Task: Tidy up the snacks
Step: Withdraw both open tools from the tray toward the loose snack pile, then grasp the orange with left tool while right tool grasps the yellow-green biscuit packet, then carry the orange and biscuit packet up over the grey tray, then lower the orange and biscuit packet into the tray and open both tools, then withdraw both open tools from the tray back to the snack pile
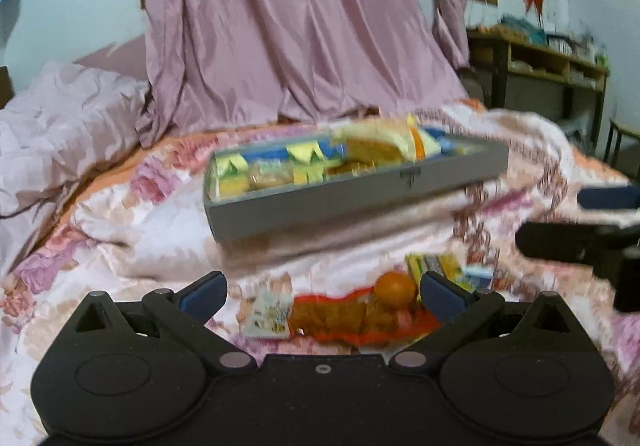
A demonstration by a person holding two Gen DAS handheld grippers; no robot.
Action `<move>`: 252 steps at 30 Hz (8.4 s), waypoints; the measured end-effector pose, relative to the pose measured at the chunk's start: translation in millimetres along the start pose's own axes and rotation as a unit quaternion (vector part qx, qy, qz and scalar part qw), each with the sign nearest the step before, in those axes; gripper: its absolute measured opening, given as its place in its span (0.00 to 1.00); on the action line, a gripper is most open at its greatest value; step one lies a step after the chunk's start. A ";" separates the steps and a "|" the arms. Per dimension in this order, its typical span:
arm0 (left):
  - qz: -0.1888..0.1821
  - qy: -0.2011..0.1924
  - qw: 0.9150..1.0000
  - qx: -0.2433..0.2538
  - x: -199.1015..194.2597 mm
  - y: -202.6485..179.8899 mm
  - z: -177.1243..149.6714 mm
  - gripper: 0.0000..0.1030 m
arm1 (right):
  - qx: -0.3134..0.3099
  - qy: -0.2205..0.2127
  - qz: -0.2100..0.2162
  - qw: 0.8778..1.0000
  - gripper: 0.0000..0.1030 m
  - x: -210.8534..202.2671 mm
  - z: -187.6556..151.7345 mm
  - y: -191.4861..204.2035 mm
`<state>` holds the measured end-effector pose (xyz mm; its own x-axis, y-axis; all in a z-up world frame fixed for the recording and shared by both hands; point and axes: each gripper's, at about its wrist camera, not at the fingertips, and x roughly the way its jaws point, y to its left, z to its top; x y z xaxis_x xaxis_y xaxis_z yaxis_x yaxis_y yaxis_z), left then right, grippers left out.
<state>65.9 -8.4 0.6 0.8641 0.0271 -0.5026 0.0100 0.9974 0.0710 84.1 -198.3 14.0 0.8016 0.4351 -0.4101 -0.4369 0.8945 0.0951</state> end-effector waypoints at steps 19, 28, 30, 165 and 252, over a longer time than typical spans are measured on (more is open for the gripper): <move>-0.030 0.023 0.999 -0.006 77.5 -23.7 0.0 0.97 | 0.092 0.008 -0.006 0.996 1.00 15.1 5.1 -49.0; -0.070 0.051 0.993 -0.074 108.5 -21.9 -9.2 0.92 | 0.096 0.010 -0.002 0.995 1.00 13.6 5.9 -45.5; -0.086 0.048 0.993 -0.070 112.4 -26.2 -9.6 0.88 | 0.096 0.010 -0.003 0.995 1.00 13.8 5.8 -45.5; -0.060 -0.090 0.990 -0.095 30.0 27.8 86.2 0.34 | 0.056 -0.075 0.052 0.994 0.50 47.5 77.0 -10.9; -0.062 -0.024 0.991 -0.115 38.2 74.4 131.3 0.99 | 0.047 -0.009 0.066 0.997 1.00 34.8 73.6 -13.9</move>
<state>165.7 58.1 99.9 0.8865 -0.0948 -0.4529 0.0078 0.9817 -0.1902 148.0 -188.0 65.2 0.7471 0.5508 -0.3720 -0.4998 0.8345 0.2319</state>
